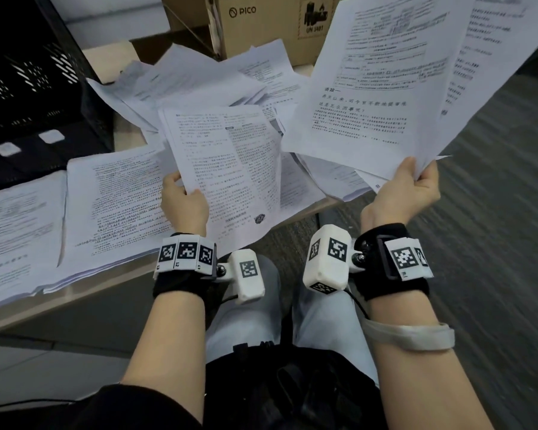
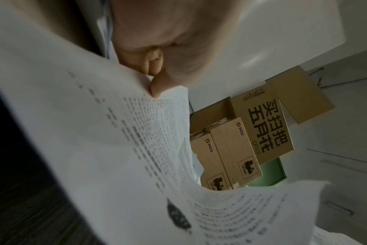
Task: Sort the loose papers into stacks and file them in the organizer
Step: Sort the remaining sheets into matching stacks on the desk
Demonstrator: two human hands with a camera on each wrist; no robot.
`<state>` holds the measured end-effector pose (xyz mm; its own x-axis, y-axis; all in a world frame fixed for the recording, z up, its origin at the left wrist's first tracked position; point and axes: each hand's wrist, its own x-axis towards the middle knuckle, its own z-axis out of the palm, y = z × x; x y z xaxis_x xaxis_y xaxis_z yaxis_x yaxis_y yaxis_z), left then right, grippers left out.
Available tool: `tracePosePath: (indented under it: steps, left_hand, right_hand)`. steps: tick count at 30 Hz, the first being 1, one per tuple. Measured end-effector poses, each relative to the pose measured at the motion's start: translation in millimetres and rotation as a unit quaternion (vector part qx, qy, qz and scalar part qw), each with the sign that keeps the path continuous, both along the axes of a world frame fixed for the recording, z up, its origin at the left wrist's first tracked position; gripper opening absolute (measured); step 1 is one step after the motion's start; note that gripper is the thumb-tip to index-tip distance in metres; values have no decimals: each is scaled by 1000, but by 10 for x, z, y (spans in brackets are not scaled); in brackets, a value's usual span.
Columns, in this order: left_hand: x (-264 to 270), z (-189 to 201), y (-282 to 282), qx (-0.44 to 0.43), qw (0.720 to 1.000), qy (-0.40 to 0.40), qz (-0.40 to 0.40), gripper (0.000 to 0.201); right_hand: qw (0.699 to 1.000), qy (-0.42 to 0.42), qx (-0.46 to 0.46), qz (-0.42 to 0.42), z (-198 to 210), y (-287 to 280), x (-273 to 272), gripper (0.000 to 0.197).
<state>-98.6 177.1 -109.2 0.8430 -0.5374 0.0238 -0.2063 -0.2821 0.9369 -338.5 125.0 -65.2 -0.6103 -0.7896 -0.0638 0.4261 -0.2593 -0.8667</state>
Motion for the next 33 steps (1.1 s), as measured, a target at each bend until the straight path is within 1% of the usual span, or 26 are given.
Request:
tracePosePath:
  steps: [4, 6, 10, 16, 23, 25, 27, 28, 29, 31, 32, 33]
  left_hand:
    - [-20, 32, -21, -44, 998, 19, 34, 42]
    - [-17, 51, -42, -60, 997, 28, 37, 44]
    - [4, 81, -72, -54, 998, 32, 12, 45]
    - [2, 127, -90, -55, 998, 35, 15, 43]
    - [-14, 109, -105, -58, 997, 45, 5, 44]
    - [-43, 137, -93, -51, 997, 54, 0, 49]
    - [-55, 176, -79, -53, 997, 61, 0, 58]
    - [-50, 209, -69, -55, 997, 54, 2, 59]
    - [-44, 253, -50, -55, 998, 36, 6, 55]
    - [-35, 381, -3, -75, 997, 9, 11, 39]
    - [-30, 463, 33, -102, 994, 24, -9, 35]
    - [-38, 569, 79, -131, 988, 63, -44, 36]
  right_hand:
    - [1000, -12, -3, 2, 10, -17, -24, 30]
    - [1000, -16, -4, 5, 12, -14, -27, 29]
    - [1000, -22, -12, 8, 8, -12, -33, 27]
    - [999, -41, -22, 22, 8, 29, -3, 27]
    - [996, -61, -29, 65, 63, 74, 27, 26]
    - [994, -56, -32, 87, 76, 81, 45, 22]
    - [992, -47, -33, 112, 80, 98, 67, 23]
    - [991, -44, -33, 123, 74, 109, 82, 25]
    - [989, -39, -34, 135, 66, 119, 97, 26]
    - [986, -26, -34, 162, 50, 141, 131, 25]
    - [984, -19, -34, 175, 44, 152, 146, 25]
    - [981, -13, -33, 188, 40, 163, 160, 25]
